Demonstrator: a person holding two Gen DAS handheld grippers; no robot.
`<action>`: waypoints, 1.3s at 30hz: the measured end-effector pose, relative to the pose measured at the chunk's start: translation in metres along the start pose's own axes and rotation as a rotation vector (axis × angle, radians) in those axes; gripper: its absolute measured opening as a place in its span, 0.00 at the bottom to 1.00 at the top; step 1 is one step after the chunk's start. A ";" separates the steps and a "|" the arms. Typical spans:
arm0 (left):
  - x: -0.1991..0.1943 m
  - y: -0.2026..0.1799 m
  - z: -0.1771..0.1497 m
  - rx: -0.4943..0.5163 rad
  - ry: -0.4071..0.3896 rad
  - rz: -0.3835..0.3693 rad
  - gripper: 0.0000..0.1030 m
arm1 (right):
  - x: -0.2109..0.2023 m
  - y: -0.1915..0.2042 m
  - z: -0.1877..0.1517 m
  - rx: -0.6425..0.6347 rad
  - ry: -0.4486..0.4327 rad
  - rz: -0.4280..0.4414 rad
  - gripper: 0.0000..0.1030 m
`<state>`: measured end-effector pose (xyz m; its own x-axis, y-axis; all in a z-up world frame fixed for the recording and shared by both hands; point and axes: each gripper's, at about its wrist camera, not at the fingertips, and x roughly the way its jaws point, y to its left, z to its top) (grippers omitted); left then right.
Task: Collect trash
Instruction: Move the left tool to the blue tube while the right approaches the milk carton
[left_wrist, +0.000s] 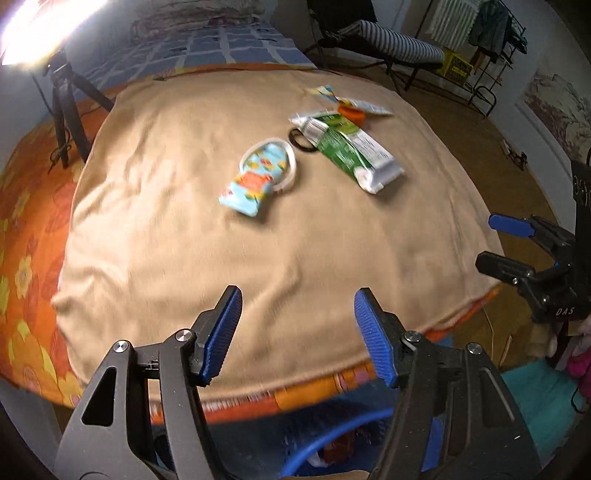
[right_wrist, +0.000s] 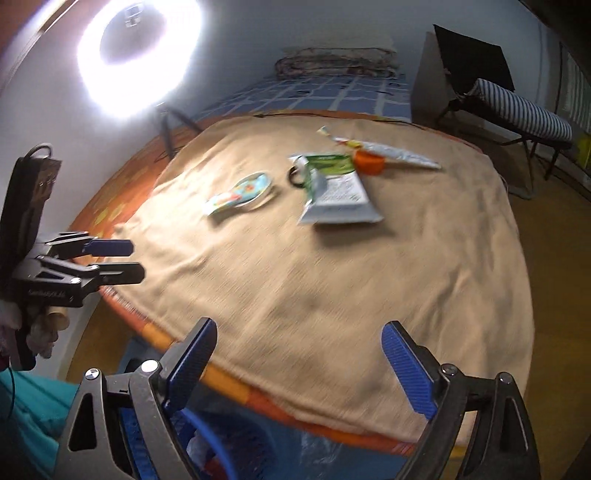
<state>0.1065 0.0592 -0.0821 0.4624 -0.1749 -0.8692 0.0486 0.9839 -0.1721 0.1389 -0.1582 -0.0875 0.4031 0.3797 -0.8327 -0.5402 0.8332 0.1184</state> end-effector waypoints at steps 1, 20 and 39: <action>0.004 0.003 0.007 -0.003 -0.002 0.005 0.63 | 0.000 -0.001 0.002 0.001 -0.002 -0.003 0.90; 0.058 0.009 0.087 0.049 -0.021 0.018 0.63 | 0.071 -0.062 0.078 0.119 -0.007 -0.026 0.90; 0.104 0.030 0.086 0.106 0.081 0.058 0.63 | 0.130 -0.063 0.103 0.164 0.051 0.072 0.90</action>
<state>0.2318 0.0734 -0.1375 0.3940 -0.1163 -0.9117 0.1194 0.9900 -0.0747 0.3020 -0.1199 -0.1474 0.3271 0.4235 -0.8448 -0.4369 0.8605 0.2622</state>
